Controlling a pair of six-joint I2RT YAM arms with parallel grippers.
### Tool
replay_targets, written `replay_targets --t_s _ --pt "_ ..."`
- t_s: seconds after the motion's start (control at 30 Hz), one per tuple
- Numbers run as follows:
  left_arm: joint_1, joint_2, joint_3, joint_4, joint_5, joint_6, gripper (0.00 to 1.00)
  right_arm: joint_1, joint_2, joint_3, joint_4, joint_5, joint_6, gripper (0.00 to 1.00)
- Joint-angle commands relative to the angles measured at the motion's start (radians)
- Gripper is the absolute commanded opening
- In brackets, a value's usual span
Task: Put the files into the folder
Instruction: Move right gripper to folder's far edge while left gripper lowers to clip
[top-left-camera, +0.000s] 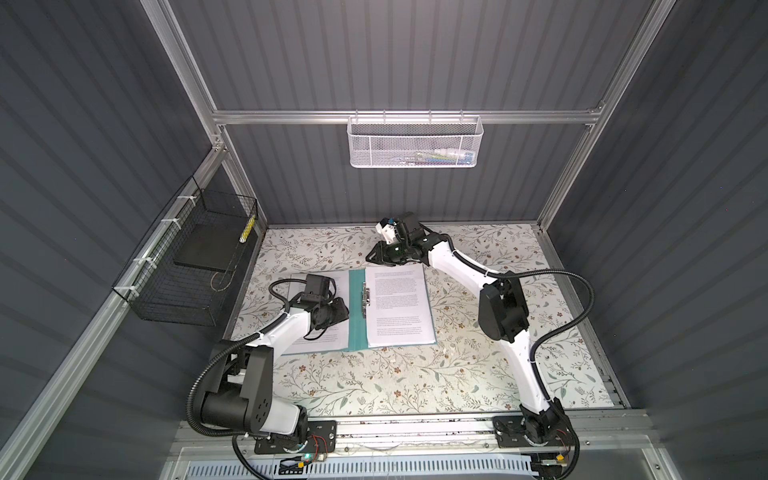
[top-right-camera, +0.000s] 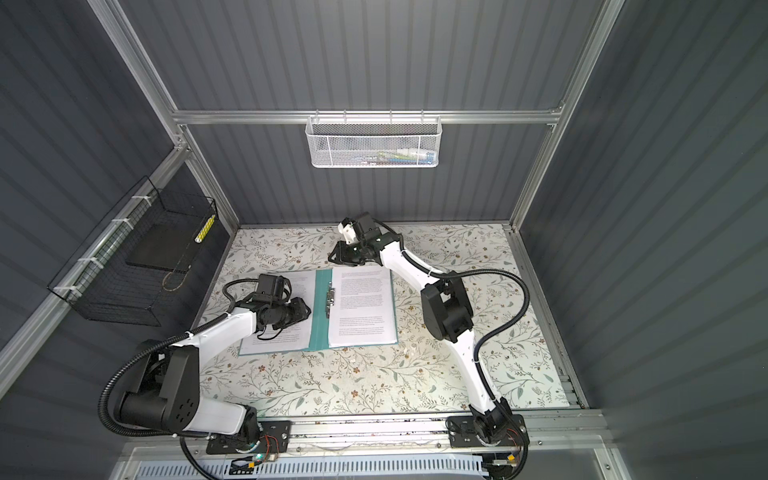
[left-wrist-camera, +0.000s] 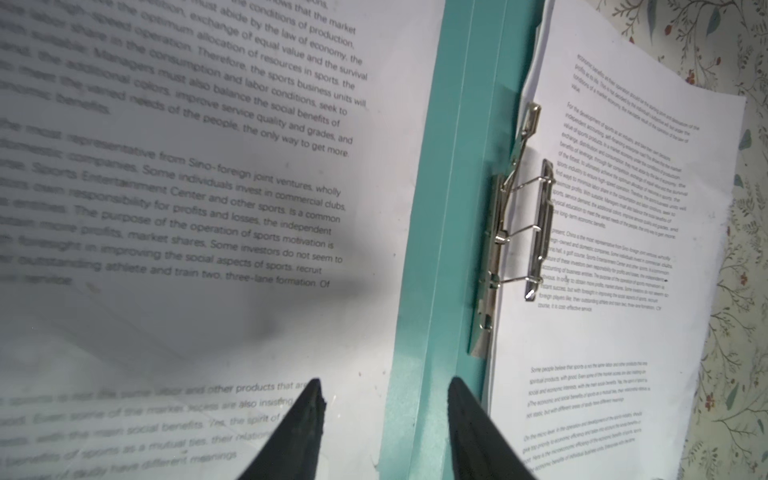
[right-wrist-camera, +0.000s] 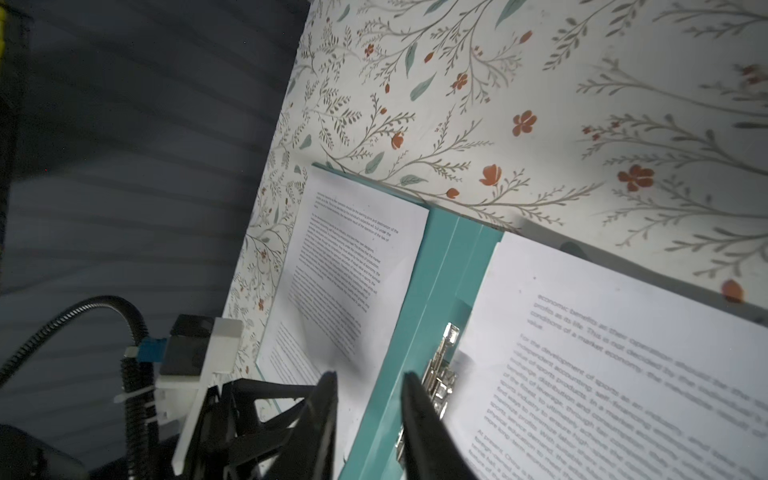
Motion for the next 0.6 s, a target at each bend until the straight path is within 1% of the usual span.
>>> replay_targets --t_s 0.0,0.07,0.17,0.3,0.53,0.57 --pt "0.004 -0.015 -0.026 0.053 0.053 -0.004 0.51 0.006 0.044 0.067 -0.066 -0.048 -0.029 0.39" --pt "0.004 -0.009 -0.029 0.058 0.056 -0.004 0.51 0.007 0.063 0.073 -0.064 -0.055 -0.037 0.43" --pt "0.005 -0.012 -0.035 0.067 0.061 -0.001 0.51 0.008 0.085 0.070 -0.055 -0.068 -0.050 0.46" --pt "0.004 -0.013 -0.039 0.065 0.060 0.006 0.51 0.008 0.111 0.057 -0.028 -0.098 -0.053 0.48" --pt "0.004 -0.010 -0.054 0.076 0.060 0.008 0.51 0.009 0.148 0.020 0.036 -0.148 -0.023 0.48" --pt "0.004 -0.011 -0.058 0.080 0.057 0.006 0.50 0.008 0.153 0.020 0.067 -0.150 -0.020 0.47"
